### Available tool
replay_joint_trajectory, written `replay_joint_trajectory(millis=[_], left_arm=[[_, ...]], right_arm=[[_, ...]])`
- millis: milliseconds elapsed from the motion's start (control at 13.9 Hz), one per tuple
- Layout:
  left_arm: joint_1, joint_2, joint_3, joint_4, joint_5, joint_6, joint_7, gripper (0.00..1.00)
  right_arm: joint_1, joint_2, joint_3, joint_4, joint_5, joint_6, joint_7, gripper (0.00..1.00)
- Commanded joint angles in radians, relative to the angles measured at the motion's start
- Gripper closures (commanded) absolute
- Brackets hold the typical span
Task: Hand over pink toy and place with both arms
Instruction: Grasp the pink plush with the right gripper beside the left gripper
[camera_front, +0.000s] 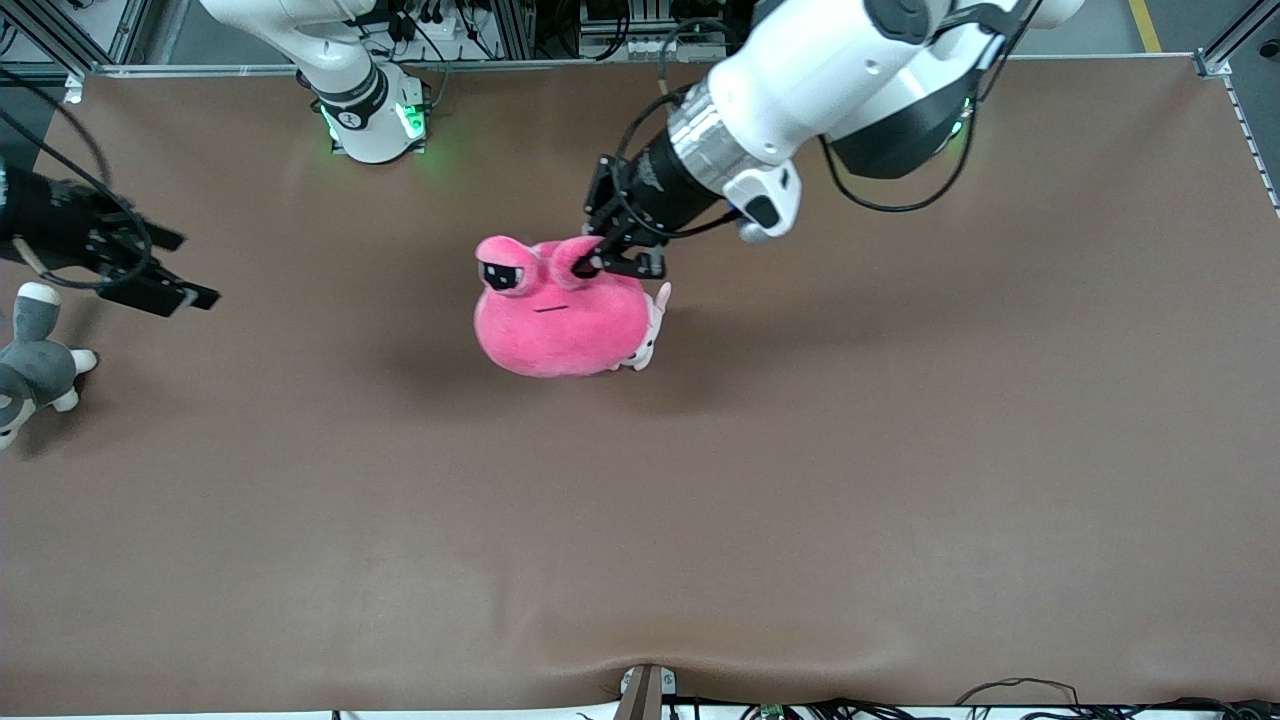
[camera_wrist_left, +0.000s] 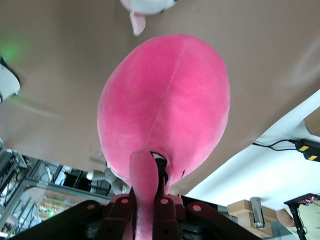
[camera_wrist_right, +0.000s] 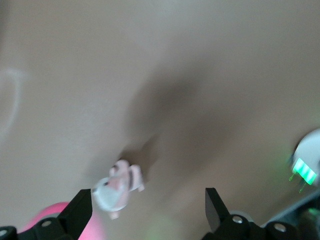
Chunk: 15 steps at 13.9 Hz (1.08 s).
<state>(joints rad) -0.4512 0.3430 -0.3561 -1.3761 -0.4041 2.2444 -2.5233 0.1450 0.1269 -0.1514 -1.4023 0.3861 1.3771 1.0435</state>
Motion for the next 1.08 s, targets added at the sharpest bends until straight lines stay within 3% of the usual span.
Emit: replay_joint_trajectory(millis=[0, 361, 721, 793, 865, 938, 1010], left_arm=[[-0.023, 0.051, 0.002, 0.045, -0.018, 0.055, -0.040, 1.00], [-0.070, 0.083, 0.003, 0.055, -0.018, 0.124, -0.071, 1.00], [-0.084, 0.082, 0.003, 0.055, -0.016, 0.124, -0.078, 1.00], [-0.084, 0.082, 0.003, 0.055, -0.016, 0.124, -0.078, 1.00], [-0.084, 0.082, 0.003, 0.054, -0.016, 0.124, -0.078, 1.00], [-0.083, 0.080, 0.003, 0.054, -0.016, 0.124, -0.078, 1.00], [-0.083, 0.080, 0.003, 0.054, -0.016, 0.123, -0.078, 1.00]], right_arm=[[0.103, 0.017, -0.002, 0.026, 0.088, -0.003, 0.330, 0.00], [0.284, 0.056, -0.004, 0.020, 0.114, 0.131, 0.722, 0.00], [0.363, 0.068, -0.005, -0.006, 0.045, 0.157, 0.771, 0.00], [0.361, 0.066, -0.005, -0.004, 0.027, 0.181, 0.808, 0.10], [0.363, 0.068, -0.007, -0.001, 0.014, 0.221, 0.855, 0.55], [0.361, 0.068, -0.005, 0.000, 0.004, 0.256, 0.901, 0.70], [0.363, 0.068, -0.005, 0.000, -0.010, 0.269, 0.909, 0.95]])
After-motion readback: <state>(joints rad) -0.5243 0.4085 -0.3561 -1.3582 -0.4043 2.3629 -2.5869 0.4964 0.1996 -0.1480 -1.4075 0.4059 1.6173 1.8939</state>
